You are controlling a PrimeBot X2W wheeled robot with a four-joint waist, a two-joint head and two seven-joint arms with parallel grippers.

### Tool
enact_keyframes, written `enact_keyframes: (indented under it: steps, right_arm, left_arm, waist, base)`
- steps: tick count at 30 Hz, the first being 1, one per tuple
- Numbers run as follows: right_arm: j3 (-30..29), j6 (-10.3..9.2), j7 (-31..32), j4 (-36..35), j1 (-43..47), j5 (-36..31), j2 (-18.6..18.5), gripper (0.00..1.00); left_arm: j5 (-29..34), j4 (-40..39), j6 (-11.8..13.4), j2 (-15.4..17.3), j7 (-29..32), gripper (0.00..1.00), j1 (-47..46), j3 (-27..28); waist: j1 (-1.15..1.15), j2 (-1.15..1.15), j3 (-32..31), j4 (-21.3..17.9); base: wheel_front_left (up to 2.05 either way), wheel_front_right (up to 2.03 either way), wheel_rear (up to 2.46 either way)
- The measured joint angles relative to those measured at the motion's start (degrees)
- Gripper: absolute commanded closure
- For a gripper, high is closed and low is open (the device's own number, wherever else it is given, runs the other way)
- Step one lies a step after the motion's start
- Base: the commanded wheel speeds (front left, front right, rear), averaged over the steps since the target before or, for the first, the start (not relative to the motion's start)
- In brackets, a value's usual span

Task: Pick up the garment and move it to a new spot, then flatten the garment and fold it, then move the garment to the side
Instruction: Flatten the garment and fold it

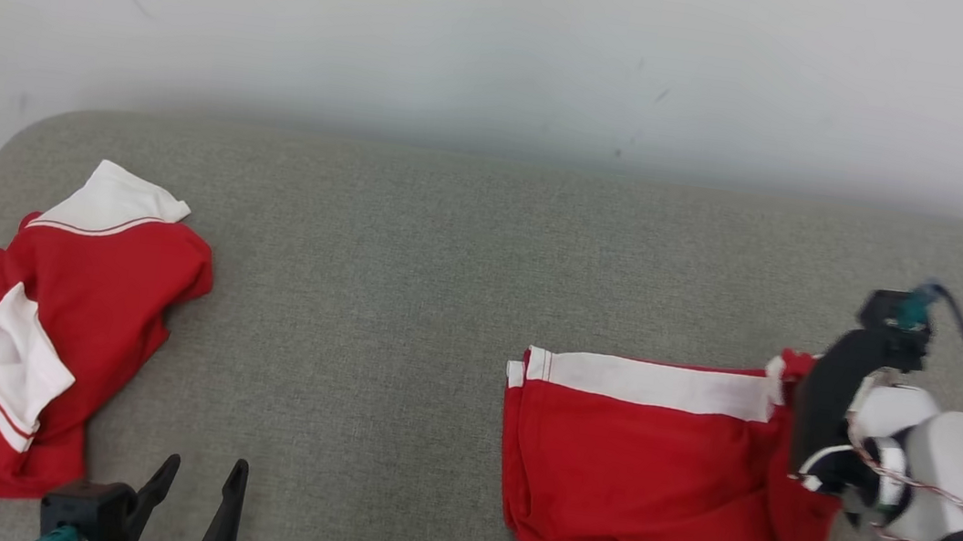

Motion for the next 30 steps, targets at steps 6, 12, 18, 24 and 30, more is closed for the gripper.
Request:
enact_keyframes:
  steps: [6, 12, 18, 24, 30]
  right_arm:
    - [4.6, 1.36, 2.3, -1.6, -2.5, 0.0, 4.9, 1.0]
    - [8.4, 2.1, 4.7, -1.6, -3.7, 0.0, 8.0, 1.0]
    - [9.4, 1.46, 5.9, -0.7, -5.1, 0.0, 8.0, 1.0]
    - [10.1, 0.51, 6.4, 0.8, -7.0, 1.8, 8.2, 1.0]
    - [13.5, -0.21, 6.4, 1.8, -8.0, 4.7, 8.0, 1.0]
  left_arm:
    - [0.0, 0.3, 0.0, -0.3, 0.0, 0.0, -0.1, -0.5]
    - [0.0, 0.8, -0.2, -1.0, 0.0, 0.0, -0.3, -1.7]
    - [0.0, 1.2, -0.7, -1.5, 0.0, 0.0, -0.7, -2.7]
    - [0.0, 1.3, -0.7, -2.0, 0.0, 0.0, -1.6, -2.9]
    - [0.1, 1.7, -1.1, -2.9, 0.0, 0.0, -3.5, -4.0]
  waist:
    - [0.0, 0.0, -0.9, -1.1]
    - [0.0, 0.0, -1.2, -1.4]
    - [0.0, 0.0, -1.1, -0.1]
    - [0.01, 0.0, -0.5, 1.6]
    - [0.01, 0.0, 0.4, 4.0]
  base:
    - [0.0, 0.0, 0.0]
    - [0.0, 0.0, 0.0]
    - [0.0, 0.0, 0.0]
    - [0.0, 0.0, 0.0]
    - [0.0, 0.0, 0.0]
